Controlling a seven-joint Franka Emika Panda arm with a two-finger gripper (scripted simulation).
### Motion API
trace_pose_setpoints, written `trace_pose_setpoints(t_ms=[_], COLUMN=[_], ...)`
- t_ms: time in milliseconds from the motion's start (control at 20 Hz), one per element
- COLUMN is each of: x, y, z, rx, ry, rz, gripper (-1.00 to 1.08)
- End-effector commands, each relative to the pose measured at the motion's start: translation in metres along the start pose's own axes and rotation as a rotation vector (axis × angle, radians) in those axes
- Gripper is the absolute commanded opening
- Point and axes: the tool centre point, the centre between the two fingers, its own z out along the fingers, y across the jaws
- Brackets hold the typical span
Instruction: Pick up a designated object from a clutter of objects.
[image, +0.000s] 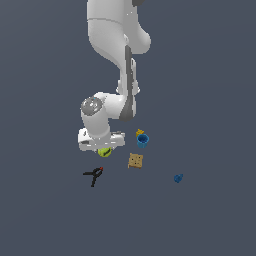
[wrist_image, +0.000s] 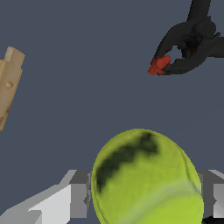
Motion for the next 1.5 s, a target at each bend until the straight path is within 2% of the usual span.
trace_pose_setpoints(t_ms=[0,300,600,1450], x=[0.000,-0.004,-0.013,-0.048], y=[0.000,0.000,-0.001,-0.003], z=[-0.003,-0.022,-0.057,-0.222], rx=[0.000,0.000,0.000,0.000], ry=[0.001,0.001,0.001,0.001], rz=[0.000,0.000,0.000,0.000], gripper=[-1.00,-1.00,-1.00,-1.00])
